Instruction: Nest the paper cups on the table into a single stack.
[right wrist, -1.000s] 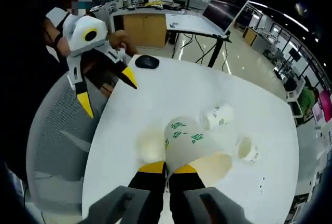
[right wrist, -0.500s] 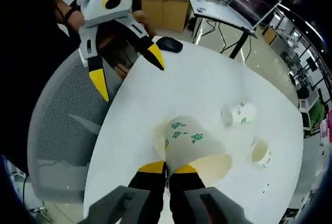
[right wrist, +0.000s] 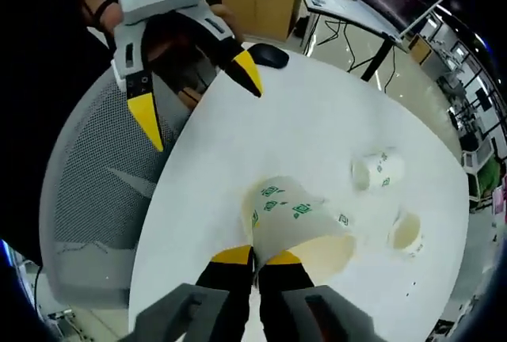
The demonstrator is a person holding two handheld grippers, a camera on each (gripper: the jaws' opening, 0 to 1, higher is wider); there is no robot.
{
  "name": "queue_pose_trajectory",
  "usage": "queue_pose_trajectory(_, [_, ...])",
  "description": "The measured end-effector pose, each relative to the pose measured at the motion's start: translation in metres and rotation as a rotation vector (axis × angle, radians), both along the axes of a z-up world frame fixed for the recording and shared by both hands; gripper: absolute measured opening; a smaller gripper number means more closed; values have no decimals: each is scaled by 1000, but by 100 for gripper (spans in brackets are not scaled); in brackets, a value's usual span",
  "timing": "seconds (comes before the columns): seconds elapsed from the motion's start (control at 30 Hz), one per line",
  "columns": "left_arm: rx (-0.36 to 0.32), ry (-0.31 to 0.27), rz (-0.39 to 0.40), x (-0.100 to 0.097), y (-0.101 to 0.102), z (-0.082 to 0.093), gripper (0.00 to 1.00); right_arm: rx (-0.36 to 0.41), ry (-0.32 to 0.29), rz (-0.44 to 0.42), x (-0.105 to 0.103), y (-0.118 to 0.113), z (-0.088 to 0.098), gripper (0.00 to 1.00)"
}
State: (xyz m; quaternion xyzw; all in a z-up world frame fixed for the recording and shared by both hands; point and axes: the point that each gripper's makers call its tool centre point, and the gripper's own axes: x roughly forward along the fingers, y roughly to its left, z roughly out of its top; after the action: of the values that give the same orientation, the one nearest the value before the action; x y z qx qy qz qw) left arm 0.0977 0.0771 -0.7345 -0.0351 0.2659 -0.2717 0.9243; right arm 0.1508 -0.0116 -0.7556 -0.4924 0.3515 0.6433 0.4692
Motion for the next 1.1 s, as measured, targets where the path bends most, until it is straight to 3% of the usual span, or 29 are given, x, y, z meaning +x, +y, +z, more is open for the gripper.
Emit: queue_pose_trajectory(1.1, [1, 17, -7, 2, -1, -7, 63, 26, 46, -39, -6, 8, -5, 1])
